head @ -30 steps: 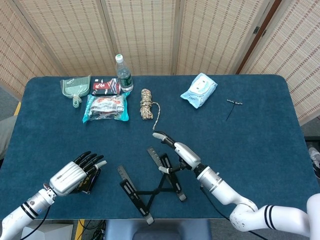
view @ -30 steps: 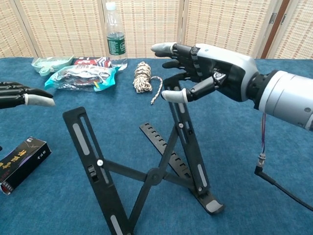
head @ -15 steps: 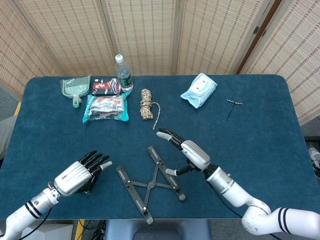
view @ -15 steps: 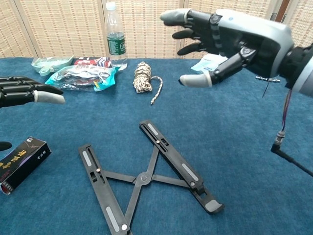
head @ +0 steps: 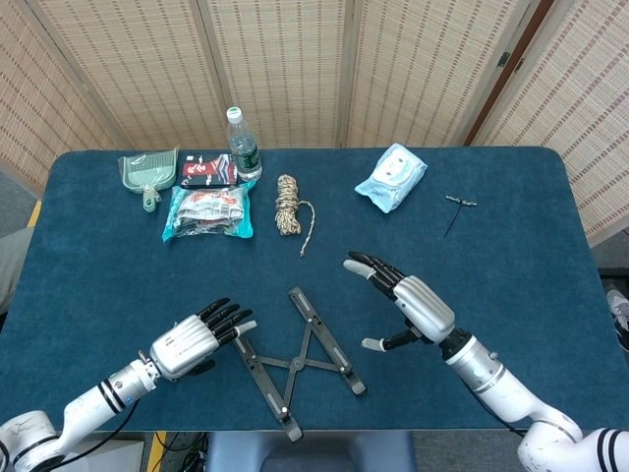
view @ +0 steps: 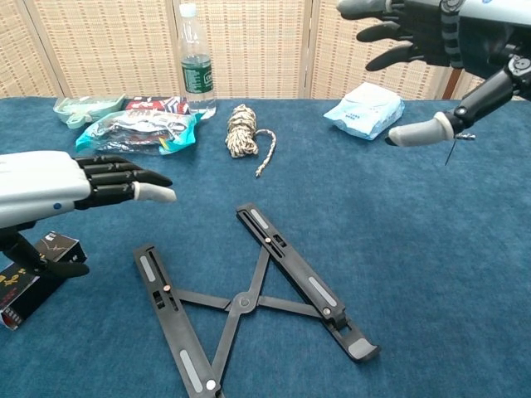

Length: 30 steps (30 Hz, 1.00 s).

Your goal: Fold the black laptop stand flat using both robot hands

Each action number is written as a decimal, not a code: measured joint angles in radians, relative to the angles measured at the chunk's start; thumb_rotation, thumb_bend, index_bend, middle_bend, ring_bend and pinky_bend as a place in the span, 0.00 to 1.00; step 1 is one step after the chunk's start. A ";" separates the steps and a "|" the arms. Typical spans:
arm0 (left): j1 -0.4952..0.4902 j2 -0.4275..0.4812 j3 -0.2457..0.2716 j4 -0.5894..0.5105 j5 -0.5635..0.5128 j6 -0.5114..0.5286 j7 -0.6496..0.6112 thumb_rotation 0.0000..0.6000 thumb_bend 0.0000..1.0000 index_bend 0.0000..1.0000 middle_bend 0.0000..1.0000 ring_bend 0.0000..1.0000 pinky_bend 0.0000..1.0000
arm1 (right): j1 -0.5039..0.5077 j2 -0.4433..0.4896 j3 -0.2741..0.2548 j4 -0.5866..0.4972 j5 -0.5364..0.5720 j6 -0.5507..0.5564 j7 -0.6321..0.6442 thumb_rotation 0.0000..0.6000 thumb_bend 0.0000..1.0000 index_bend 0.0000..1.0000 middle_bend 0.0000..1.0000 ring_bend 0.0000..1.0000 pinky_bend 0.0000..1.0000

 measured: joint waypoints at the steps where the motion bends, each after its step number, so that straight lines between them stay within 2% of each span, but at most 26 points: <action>1: -0.005 -0.010 -0.003 0.006 -0.003 -0.008 0.004 1.00 0.26 0.00 0.00 0.00 0.00 | -0.001 0.000 -0.001 0.001 0.001 -0.001 0.000 1.00 0.02 0.00 0.00 0.00 0.14; 14: -0.075 -0.138 -0.037 0.110 -0.065 -0.118 0.009 1.00 0.26 0.00 0.00 0.00 0.00 | -0.016 -0.003 -0.010 0.022 -0.012 0.013 0.035 1.00 0.00 0.00 0.00 0.00 0.14; 25: -0.075 -0.165 -0.018 0.171 -0.083 -0.114 0.013 1.00 0.26 0.00 0.00 0.00 0.00 | -0.029 0.007 -0.025 0.029 -0.040 0.030 0.082 1.00 0.00 0.00 0.00 0.00 0.14; 30: -0.073 -0.182 -0.016 0.190 -0.100 -0.114 -0.027 1.00 0.26 0.00 0.00 0.00 0.00 | -0.033 0.006 -0.028 0.032 -0.050 0.038 0.093 1.00 0.00 0.00 0.00 0.00 0.14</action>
